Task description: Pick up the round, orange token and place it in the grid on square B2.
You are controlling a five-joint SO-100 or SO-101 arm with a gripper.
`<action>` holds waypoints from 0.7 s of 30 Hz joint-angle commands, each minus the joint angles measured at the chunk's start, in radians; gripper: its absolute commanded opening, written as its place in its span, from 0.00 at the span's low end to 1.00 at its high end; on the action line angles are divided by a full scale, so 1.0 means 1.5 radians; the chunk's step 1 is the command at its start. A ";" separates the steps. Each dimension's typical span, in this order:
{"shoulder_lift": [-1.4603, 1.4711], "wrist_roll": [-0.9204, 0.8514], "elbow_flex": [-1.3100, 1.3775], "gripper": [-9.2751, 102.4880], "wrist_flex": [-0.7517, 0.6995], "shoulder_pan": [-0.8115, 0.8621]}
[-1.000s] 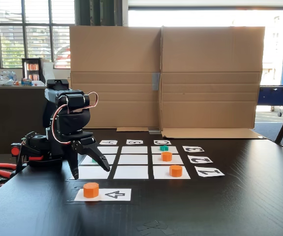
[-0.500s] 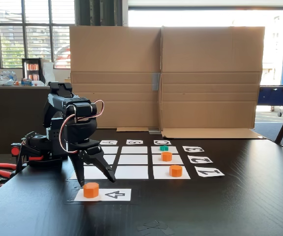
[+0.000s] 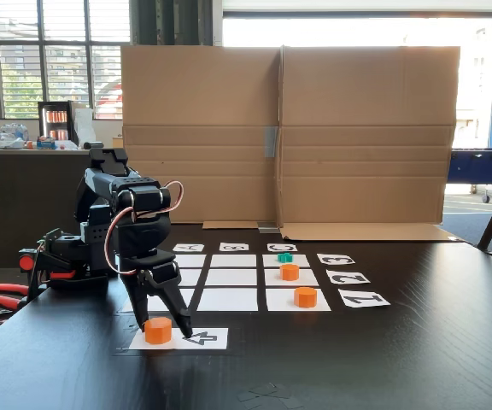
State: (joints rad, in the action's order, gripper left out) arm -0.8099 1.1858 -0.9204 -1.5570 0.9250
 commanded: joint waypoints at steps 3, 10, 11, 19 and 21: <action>-0.002 0.003 0.024 0.25 0.013 -0.006; 0.004 0.001 0.024 0.08 0.021 -0.007; 0.004 0.001 0.024 0.08 0.021 -0.006; -0.009 0.000 0.019 0.08 0.021 -0.001; -0.031 0.000 0.018 0.08 0.015 0.001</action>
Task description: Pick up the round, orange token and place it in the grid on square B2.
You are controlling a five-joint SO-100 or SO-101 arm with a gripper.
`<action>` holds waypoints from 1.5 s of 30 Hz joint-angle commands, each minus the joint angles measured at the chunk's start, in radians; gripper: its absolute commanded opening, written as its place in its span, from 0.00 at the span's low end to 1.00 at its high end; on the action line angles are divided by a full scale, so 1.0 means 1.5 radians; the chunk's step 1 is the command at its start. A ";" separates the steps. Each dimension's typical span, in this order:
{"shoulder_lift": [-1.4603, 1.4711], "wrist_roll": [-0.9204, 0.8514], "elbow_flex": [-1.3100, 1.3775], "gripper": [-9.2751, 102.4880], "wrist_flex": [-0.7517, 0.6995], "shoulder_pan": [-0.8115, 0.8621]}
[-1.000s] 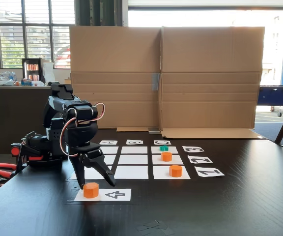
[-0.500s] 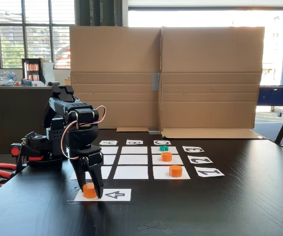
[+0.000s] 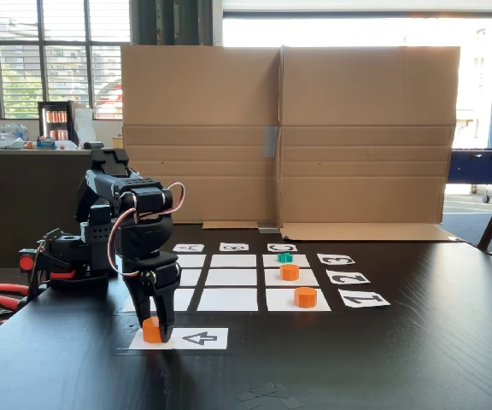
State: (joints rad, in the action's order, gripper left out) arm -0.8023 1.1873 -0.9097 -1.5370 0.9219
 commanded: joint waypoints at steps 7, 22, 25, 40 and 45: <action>-0.141 0.001 0.008 0.08 -0.013 0.016; -0.316 0.019 0.029 0.08 -0.019 0.048; -0.354 0.020 0.032 0.08 -0.019 0.059; -0.497 0.026 -0.004 0.08 -0.019 0.049; -0.529 0.026 -0.036 0.08 -0.019 -0.030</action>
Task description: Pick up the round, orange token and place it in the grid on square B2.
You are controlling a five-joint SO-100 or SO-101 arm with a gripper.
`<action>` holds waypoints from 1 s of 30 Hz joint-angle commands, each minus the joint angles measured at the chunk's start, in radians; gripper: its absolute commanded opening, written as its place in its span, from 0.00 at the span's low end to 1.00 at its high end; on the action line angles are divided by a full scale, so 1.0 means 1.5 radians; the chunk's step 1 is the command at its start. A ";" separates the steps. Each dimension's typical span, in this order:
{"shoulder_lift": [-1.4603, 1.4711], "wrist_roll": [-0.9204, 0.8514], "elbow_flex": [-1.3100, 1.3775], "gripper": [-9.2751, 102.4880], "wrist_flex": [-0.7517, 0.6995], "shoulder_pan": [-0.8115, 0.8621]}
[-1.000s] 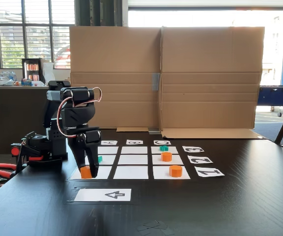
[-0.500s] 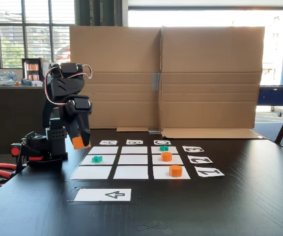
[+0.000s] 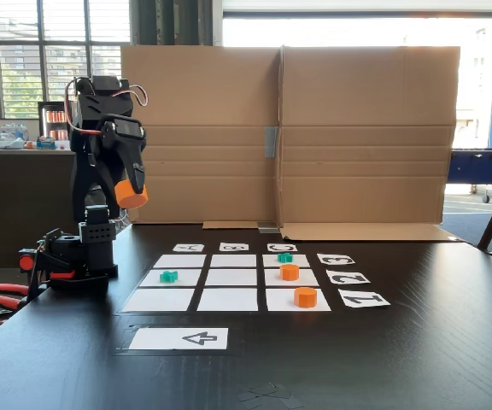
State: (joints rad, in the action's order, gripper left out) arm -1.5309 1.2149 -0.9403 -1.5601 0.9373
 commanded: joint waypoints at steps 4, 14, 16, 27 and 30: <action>-0.090 0.010 -0.089 0.08 -0.003 -0.147; -0.181 0.058 -0.280 0.08 0.000 -0.476; -0.165 0.074 -0.301 0.08 0.000 -0.530; -0.005 0.138 -0.381 0.08 0.004 -0.629; 0.039 0.138 -0.382 0.08 0.016 -0.629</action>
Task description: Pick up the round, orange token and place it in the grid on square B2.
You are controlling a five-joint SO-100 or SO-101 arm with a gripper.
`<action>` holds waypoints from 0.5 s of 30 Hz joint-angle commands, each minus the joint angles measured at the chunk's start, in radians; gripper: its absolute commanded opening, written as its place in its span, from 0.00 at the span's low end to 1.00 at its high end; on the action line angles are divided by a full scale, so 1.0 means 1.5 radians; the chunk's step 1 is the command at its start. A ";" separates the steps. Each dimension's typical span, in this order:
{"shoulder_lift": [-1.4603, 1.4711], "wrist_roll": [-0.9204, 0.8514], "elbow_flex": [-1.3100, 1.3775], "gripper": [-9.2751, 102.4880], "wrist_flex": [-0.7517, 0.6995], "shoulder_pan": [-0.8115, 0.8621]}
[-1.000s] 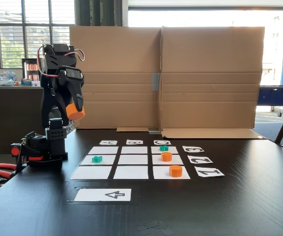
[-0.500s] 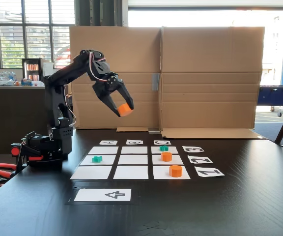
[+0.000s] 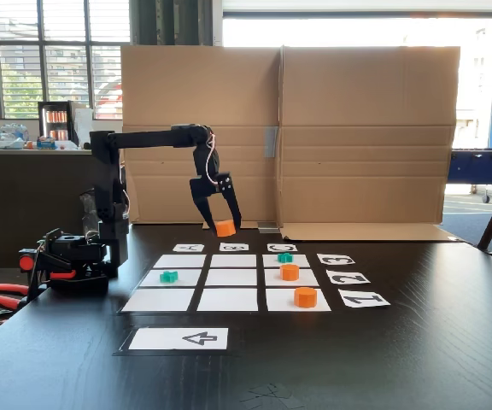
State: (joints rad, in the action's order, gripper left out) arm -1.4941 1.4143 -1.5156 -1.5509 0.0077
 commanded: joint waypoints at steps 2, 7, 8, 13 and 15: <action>0.042 0.007 0.006 0.08 0.021 -0.008; 0.124 0.007 0.041 0.08 0.039 -0.012; 0.140 0.008 0.048 0.08 0.045 -0.014; 0.195 0.008 0.066 0.08 0.077 -0.020; 0.213 0.009 0.077 0.08 0.083 -0.024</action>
State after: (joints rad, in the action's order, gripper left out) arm -1.1781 1.4159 -1.4496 -1.4389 -0.0138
